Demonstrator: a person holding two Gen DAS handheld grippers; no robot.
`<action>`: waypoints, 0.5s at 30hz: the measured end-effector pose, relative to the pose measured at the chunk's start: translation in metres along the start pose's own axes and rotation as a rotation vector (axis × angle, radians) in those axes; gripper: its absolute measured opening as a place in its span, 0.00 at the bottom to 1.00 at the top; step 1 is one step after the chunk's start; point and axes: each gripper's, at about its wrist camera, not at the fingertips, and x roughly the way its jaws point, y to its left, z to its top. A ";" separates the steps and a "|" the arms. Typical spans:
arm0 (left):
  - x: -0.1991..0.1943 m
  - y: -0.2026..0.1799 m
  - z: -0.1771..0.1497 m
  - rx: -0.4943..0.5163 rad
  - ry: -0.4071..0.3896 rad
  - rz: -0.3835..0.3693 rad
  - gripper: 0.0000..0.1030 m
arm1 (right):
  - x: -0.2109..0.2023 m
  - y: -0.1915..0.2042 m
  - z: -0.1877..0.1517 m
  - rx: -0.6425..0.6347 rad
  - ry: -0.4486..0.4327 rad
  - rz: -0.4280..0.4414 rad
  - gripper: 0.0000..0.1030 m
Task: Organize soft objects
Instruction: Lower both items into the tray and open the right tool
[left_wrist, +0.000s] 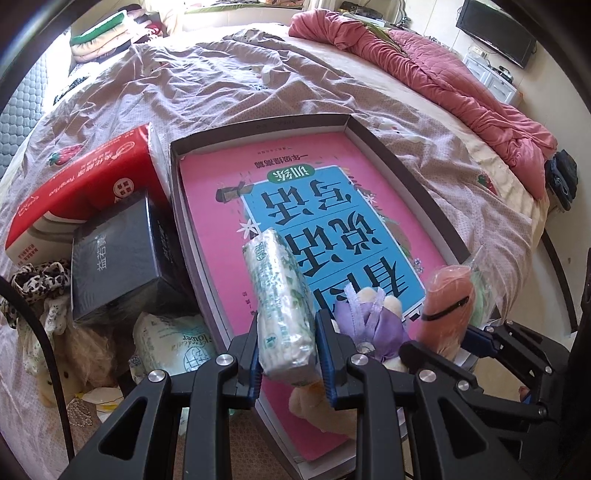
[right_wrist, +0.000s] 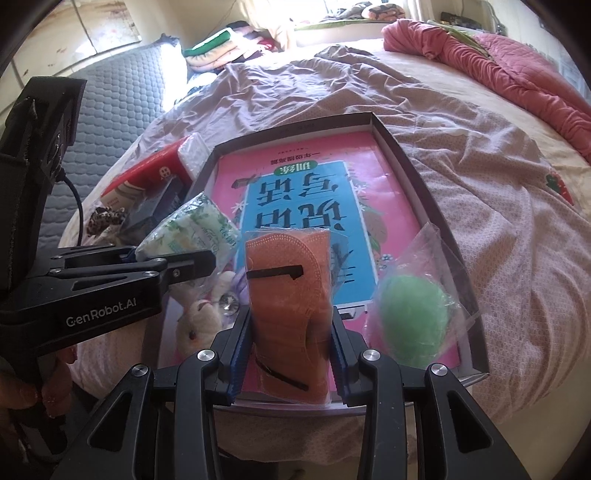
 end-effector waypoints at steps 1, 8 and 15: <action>0.000 0.000 0.000 -0.001 -0.001 -0.002 0.25 | 0.000 -0.002 0.000 0.001 -0.002 -0.014 0.39; 0.000 0.000 0.001 -0.015 -0.006 -0.021 0.25 | 0.001 -0.008 -0.001 0.002 -0.017 -0.082 0.39; 0.000 0.001 0.001 -0.023 -0.006 -0.020 0.25 | 0.003 -0.009 -0.002 0.003 -0.006 -0.085 0.39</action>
